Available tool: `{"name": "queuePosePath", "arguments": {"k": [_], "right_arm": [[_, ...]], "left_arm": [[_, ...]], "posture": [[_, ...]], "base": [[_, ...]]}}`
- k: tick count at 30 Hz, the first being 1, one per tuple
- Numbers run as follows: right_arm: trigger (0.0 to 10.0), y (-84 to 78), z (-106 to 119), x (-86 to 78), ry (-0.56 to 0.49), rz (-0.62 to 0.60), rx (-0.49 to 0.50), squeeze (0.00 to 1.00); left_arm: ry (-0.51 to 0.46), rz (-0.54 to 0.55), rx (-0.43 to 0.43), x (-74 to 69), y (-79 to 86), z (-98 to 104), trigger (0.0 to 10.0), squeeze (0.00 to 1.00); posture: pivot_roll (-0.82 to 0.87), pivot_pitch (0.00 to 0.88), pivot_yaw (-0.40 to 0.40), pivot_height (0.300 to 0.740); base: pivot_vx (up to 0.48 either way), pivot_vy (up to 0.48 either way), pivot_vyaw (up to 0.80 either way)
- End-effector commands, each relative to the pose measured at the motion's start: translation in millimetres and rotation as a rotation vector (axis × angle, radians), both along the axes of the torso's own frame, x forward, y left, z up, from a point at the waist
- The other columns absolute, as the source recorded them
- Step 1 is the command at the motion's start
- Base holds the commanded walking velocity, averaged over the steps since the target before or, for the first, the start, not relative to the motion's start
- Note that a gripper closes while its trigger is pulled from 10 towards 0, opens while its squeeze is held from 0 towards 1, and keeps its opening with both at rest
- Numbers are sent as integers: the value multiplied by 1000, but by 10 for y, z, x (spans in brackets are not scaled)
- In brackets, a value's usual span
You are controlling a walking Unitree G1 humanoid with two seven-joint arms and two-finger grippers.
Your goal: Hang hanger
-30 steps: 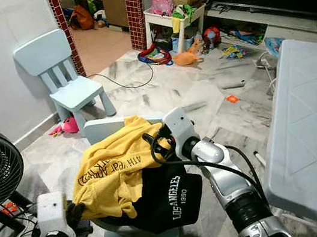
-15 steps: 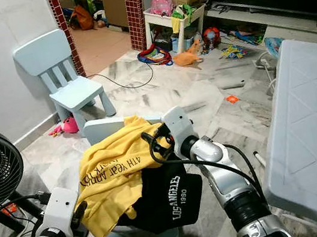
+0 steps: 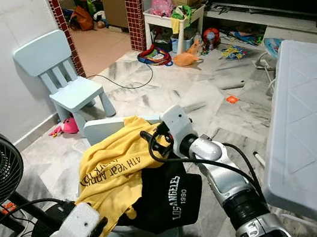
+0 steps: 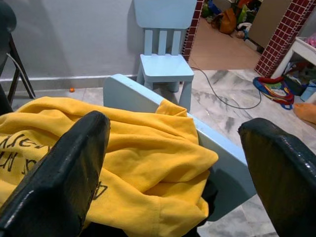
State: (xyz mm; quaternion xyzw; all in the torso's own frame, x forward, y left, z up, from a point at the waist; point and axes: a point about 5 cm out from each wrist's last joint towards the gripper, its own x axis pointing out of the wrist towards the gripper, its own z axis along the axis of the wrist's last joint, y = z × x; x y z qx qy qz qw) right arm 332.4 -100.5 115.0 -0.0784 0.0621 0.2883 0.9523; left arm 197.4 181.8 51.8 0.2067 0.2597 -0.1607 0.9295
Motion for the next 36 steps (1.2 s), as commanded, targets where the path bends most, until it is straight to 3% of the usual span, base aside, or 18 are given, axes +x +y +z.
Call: {"name": "queuePosePath", "arguments": {"k": [1,4,6,7,8,9,17,19,23,24,25,26,28,36], "right_arm": [[10000,-47,39,42,-5,-22,-2,0],[10000,-63,52,46,-8,-26,-5,0],[10000,-68,58,47,-9,-26,-5,0],[10000,-81,72,54,-13,-29,-7,0],[10000,-81,72,54,-13,-29,-7,0],[10000,-93,83,59,-15,-31,-8,0],[10000,-133,120,77,-24,-38,-17,0],[10000,-131,127,72,-26,-38,-17,0],[10000,-154,117,56,-22,-44,-19,0],[10000,-159,113,51,-21,-45,-20,0],[10000,-159,113,51,-21,-45,-20,0],[10000,-165,109,44,-20,-45,-21,0],[10000,-174,109,46,-19,-47,-23,0],[10000,-182,104,42,-19,-51,-26,0]], "left_arm": [[17,176,-87,106,204,-69,10000,0],[48,292,-177,225,244,-119,10000,0],[57,309,-200,248,236,-133,10000,24],[75,318,-219,281,219,-165,10000,929],[75,318,-219,281,219,-165,10000,929],[86,307,-214,293,201,-184,10000,1000],[221,153,-175,341,7,-309,10000,1000],[254,111,-154,340,-32,-356,10000,0],[283,59,-99,343,-4,-395,10000,0],[291,51,-94,341,5,-402,8706,0],[291,51,-94,341,5,-402,8706,0],[308,42,-83,343,27,-416,4667,0],[316,40,-60,356,73,-435,39,0],[306,64,-40,379,162,-457,0,0]], "posture": [[45,0,-63,740],[39,0,-64,740],[31,0,-64,740],[21,0,-63,740],[21,0,-63,740],[17,2,-65,740],[4,17,-61,740],[1,21,-57,740],[-4,30,-54,740],[-5,32,-53,740],[-5,32,-53,740],[-6,33,-51,740],[-7,33,-51,740],[-10,31,-45,740]], "base": [[0,0,0],[0,0,0],[0,0,0],[0,0,0],[0,0,0],[0,0,0],[0,0,0],[0,0,0],[0,0,0],[0,0,0],[0,0,0],[0,0,0],[0,0,0],[0,0,0]]}}
